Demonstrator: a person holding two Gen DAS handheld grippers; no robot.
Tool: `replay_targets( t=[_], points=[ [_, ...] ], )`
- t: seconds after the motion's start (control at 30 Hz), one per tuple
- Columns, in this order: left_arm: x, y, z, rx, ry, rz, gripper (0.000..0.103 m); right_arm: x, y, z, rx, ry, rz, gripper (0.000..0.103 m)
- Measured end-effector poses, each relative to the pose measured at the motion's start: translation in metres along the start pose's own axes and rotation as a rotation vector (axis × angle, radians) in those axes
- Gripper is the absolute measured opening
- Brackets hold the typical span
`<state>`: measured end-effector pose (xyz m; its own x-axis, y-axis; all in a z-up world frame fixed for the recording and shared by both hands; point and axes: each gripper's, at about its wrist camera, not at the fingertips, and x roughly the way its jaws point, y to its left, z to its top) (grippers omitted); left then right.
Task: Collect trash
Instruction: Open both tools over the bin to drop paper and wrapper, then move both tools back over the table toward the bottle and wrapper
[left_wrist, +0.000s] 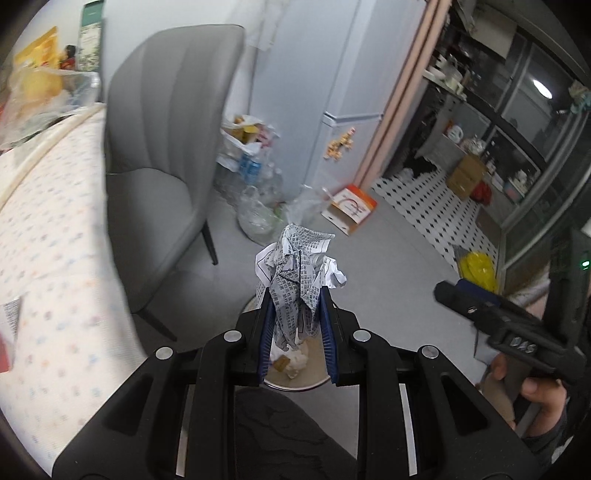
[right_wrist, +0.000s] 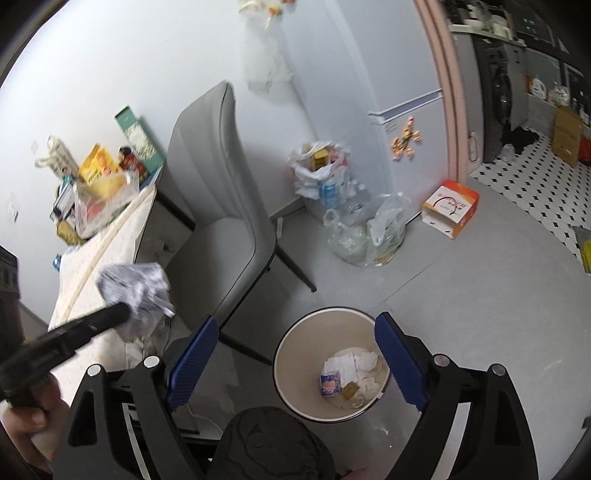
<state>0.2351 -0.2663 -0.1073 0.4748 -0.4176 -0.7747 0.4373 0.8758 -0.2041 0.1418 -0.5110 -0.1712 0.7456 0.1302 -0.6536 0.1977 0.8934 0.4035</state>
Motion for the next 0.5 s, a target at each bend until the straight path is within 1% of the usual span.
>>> replay_targets(
  t=[0.13,0.17,0.2,0.23,0.27,0.3,0.33,0.4,0.5],
  points=[
    [0.018,-0.018,0.004,0.030,0.036,-0.019,0.024,-0.013,-0.013,0.002,0.015,-0.017,-0.023,0.086],
    [0.023,-0.022,0.005,0.037,0.048,-0.024,0.025,-0.017,-0.015,0.003,0.016,-0.019,-0.037,0.086],
    [0.028,-0.028,0.006,0.044,0.060,-0.030,0.028,-0.020,-0.018,0.003,0.018,-0.023,-0.048,0.086],
    [0.031,-0.031,0.007,0.050,0.066,-0.029,0.034,-0.023,-0.021,0.003,0.023,-0.028,-0.055,0.086],
    [0.034,-0.034,0.008,0.056,0.072,-0.024,0.054,-0.025,-0.023,0.003,0.028,-0.031,-0.059,0.086],
    [0.035,-0.036,0.008,0.060,0.072,-0.022,0.070,-0.027,-0.025,0.003,0.033,-0.035,-0.065,0.087],
    [0.032,-0.037,0.009,0.063,0.055,-0.019,0.075,-0.029,-0.027,0.002,0.036,-0.037,-0.069,0.087],
    [0.027,-0.036,0.010,0.064,0.032,0.006,0.090,-0.030,-0.029,0.001,0.038,-0.039,-0.072,0.089],
    [0.017,-0.027,0.009,0.052,0.012,0.037,0.094,-0.027,-0.025,-0.001,0.029,-0.035,-0.072,0.092]
  ],
)
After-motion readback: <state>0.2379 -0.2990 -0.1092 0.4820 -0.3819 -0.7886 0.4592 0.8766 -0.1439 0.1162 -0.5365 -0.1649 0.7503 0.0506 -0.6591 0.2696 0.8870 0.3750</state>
